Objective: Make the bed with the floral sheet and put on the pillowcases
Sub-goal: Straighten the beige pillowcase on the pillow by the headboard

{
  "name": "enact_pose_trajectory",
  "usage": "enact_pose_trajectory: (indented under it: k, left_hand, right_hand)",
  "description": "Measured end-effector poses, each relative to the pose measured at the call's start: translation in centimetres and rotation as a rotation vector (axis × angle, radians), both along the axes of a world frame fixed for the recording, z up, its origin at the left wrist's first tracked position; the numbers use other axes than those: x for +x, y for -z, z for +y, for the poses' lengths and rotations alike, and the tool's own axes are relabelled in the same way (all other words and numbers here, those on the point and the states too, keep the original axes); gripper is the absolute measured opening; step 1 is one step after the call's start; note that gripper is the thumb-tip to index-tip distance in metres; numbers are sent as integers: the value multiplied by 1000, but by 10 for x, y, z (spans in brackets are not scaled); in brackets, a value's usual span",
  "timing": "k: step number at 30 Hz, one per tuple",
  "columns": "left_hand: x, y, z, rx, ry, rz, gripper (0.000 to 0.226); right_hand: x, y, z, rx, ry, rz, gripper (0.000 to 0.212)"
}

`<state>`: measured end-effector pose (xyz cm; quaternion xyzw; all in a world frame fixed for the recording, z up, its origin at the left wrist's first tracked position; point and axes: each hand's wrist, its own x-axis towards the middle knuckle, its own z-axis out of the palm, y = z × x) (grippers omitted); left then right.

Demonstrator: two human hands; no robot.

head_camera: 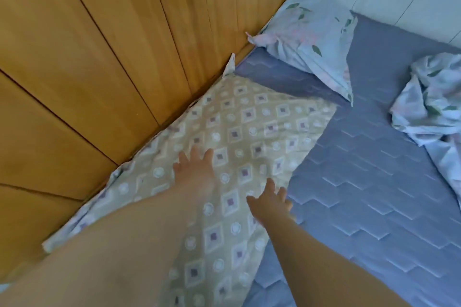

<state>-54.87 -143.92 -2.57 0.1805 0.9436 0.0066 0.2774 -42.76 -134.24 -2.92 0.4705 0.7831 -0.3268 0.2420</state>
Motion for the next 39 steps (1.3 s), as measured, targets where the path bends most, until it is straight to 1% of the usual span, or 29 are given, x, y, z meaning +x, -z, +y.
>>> enact_pose_trajectory:
  k: [2, 4, 7, 9, 11, 12, 14, 15, 16, 17, 20, 21, 22, 24, 25, 27, 29, 31, 34, 36, 39]
  left_hand:
    - [-3, 16, -12, -32, -12, -44, 69]
    - [-4, 30, -23, -29, -40, -35, 73]
    - [-4, 46, -37, -24, -96, -18, 84]
    - [-1, 51, -41, -31, -105, 1, 89]
    - [1, 55, -43, -35, -90, 21, 88]
    - [2, 56, -42, -36, -91, 25, 86]
    - [4, 57, -40, -45, -94, 34, 81]
    - [6, 56, -39, -48, -89, 36, 78]
    - [8, 55, -37, -51, -83, 29, 75]
    - [10, 54, -37, -56, -69, 15, 71]
    - [19, 51, -34, -115, -10, -31, 61]
    - [22, 50, -33, -142, 3, -32, 59]
    - [29, 49, -29, -160, 24, -28, 57]
    - [45, 45, -20, -158, 57, -42, 55]
    - [55, 44, -15, -144, 84, -56, 55]
    - [79, 43, -1, -92, 158, -80, 57]
    - [109, 43, 19, -6, 235, -73, 58]
    - [137, 44, 37, 107, 319, -31, 53]
    - [193, 49, 66, 236, 398, -45, 48]
    - [236, 55, 87, 270, 412, -58, 46]
    - [297, 68, 114, 262, 414, -90, 43]
  right_hand:
    - [1, 22, -10, -118, 166, -3, 74]
    - [3, 43, -17, -198, 345, 41, 81]
    - [8, 67, -26, -285, 530, 165, 87]
    - [8, 78, -30, -374, 672, 240, 87]
    - [8, 90, -35, -467, 791, 269, 80]
    - [10, 91, -37, -490, 795, 261, 65]
    - [13, 91, -37, -441, 729, 236, 16]
    - [17, 94, -36, -393, 704, 230, 15]
    - [20, 95, -33, -336, 659, 226, 25]
    - [25, 95, -31, -277, 628, 248, 28]
    - [39, 86, -31, -170, 621, 265, 13]
    - [45, 85, -32, -154, 598, 231, 10]
    - [54, 83, -31, -141, 590, 192, 15]
    - [71, 79, -24, -117, 576, 114, 34]
    - [80, 78, -20, -101, 570, 93, 38]
    - [105, 78, -9, -81, 596, 67, 41]
    - [133, 74, 5, -80, 637, 53, 44]
    - [156, 75, 17, -86, 647, 55, 43]
    - [202, 74, 34, -102, 656, 80, 39]
    - [239, 76, 50, -84, 645, 96, 36]
    - [300, 76, 78, -54, 627, 111, 29]
